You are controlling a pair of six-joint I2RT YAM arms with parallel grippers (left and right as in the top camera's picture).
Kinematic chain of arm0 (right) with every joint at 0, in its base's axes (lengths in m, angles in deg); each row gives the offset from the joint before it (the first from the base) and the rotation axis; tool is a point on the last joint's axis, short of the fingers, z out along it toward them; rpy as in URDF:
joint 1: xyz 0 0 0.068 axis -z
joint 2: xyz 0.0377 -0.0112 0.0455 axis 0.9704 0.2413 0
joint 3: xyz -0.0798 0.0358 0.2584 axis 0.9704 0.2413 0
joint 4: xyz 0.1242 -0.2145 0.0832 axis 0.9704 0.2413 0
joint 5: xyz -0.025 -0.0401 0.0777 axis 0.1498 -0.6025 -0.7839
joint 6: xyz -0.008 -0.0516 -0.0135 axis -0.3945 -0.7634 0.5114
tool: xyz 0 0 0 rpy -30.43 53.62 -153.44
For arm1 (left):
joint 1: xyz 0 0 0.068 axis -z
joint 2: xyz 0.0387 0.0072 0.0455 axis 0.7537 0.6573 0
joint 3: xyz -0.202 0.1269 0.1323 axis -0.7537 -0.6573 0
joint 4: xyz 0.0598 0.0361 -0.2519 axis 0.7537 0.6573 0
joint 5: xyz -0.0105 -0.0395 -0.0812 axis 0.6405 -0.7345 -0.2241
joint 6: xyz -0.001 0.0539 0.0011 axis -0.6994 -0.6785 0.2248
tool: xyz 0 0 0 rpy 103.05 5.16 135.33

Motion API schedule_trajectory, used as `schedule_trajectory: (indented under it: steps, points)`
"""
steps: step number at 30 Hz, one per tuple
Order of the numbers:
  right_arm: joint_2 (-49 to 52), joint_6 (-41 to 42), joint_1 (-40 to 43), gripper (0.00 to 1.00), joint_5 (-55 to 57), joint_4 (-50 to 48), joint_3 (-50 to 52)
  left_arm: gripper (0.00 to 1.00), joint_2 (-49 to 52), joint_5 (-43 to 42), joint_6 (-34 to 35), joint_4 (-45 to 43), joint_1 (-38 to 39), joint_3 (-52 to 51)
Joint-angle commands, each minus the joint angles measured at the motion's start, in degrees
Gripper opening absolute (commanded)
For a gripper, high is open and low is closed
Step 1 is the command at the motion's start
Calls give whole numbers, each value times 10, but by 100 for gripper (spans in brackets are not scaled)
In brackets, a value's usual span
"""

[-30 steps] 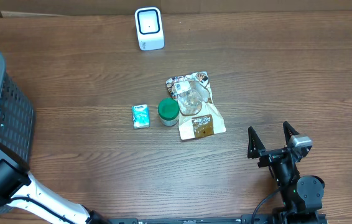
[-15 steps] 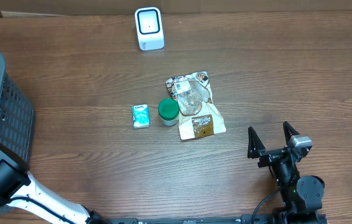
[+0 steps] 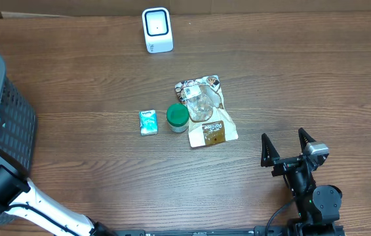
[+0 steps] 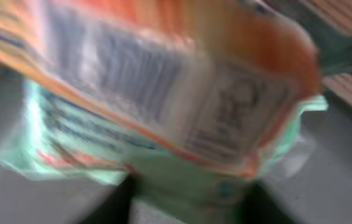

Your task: Scan the item barcode

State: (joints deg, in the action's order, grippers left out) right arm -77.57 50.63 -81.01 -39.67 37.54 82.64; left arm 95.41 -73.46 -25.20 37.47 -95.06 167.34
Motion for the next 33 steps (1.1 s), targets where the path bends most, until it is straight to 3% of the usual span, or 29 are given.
schedule_trajectory:
  steps: [1, 6, 13, 17, 25, 26, 29, 31, 33]
  points:
    - [-5, 2, -1, 100, 1, -3, 6, 4, 50, 2, -16, 19, 1, -11]
    - [-5, 2, -1, 100, 1, -3, 6, 4, 48, 3, -11, 75, 1, -5]
    - [-5, 2, -1, 100, 1, -3, 6, 4, -17, 4, 133, 163, 0, 11]
    - [-5, 2, -1, 100, 1, -3, 6, 4, -79, 4, 170, 185, 1, 19]
    - [-5, 2, -1, 100, 1, -3, 6, 4, -135, 32, 141, 201, 1, 19]
    - [-5, 2, -1, 100, 1, -3, 6, 8, -130, 32, 125, 193, 1, 19]
    - [-5, 2, -1, 100, 1, -3, 6, 42, -117, 32, 100, 162, 1, 17]
    - [-5, 2, -1, 100, 1, -3, 6, 51, -101, 32, 70, 136, 1, 16]
    - [-5, 2, -1, 100, 1, -3, 6, 52, -85, 32, 45, 122, 1, 16]
